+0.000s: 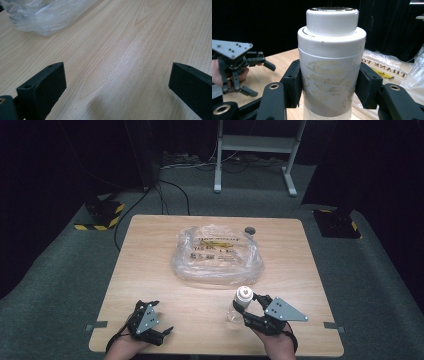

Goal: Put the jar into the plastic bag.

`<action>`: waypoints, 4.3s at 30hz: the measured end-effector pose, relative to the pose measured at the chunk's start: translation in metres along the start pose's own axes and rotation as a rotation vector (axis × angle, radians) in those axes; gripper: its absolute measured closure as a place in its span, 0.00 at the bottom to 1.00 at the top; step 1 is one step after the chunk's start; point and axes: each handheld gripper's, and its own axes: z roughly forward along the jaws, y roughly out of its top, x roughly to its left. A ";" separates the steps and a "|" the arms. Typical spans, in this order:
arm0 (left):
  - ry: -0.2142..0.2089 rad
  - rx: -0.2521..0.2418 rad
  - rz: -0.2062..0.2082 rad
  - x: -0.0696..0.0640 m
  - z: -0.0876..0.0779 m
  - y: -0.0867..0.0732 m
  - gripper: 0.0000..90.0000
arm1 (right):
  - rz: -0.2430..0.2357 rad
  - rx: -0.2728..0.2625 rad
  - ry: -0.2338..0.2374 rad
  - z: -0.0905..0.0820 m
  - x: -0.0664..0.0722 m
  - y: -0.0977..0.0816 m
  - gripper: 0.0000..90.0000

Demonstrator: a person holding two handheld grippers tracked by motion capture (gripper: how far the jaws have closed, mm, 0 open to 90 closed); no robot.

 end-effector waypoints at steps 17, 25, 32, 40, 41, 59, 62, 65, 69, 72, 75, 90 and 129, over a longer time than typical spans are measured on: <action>-0.008 -0.005 -0.004 0.001 0.000 0.000 0.02 | -0.005 -0.039 -0.016 0.023 -0.008 0.021 0.51; -0.009 -0.008 -0.006 0.001 -0.001 0.000 0.02 | -0.014 -0.053 -0.037 0.032 -0.013 0.029 0.51; -0.012 -0.008 -0.006 0.001 -0.001 0.000 0.01 | -0.013 -0.071 -0.062 0.042 -0.021 0.036 0.51; -0.016 -0.010 -0.004 0.001 -0.001 0.000 0.02 | -0.011 -0.078 -0.078 0.050 -0.025 0.040 0.51; -0.016 -0.011 -0.005 0.001 -0.001 -0.001 0.02 | -0.011 -0.082 -0.082 0.052 -0.027 0.042 0.51; -0.024 -0.019 -0.009 0.002 -0.001 -0.001 0.02 | -0.028 -0.124 -0.126 0.072 -0.036 0.061 0.51; -0.026 -0.021 -0.011 0.002 -0.002 -0.001 0.02 | -0.034 -0.136 -0.137 0.076 -0.038 0.065 0.51; -0.027 -0.023 -0.011 0.002 -0.002 -0.001 0.02 | -0.027 -0.141 -0.147 0.079 -0.040 0.066 0.51; -0.028 -0.021 -0.007 0.002 -0.002 -0.001 0.02 | -0.025 -0.149 -0.164 0.085 -0.043 0.068 0.51; -0.028 -0.022 -0.007 0.002 -0.002 -0.001 0.02 | -0.024 -0.151 -0.178 0.089 -0.046 0.069 0.51; -0.029 -0.022 -0.006 0.002 -0.002 -0.001 0.02 | -0.021 -0.153 -0.189 0.093 -0.048 0.070 0.51; -0.030 -0.025 -0.004 0.002 -0.003 -0.001 0.02 | -0.019 -0.140 -0.222 0.124 -0.063 0.074 0.51; -0.041 -0.034 -0.006 0.003 -0.003 -0.002 0.02 | 0.047 -0.062 -0.307 0.188 -0.083 0.063 0.51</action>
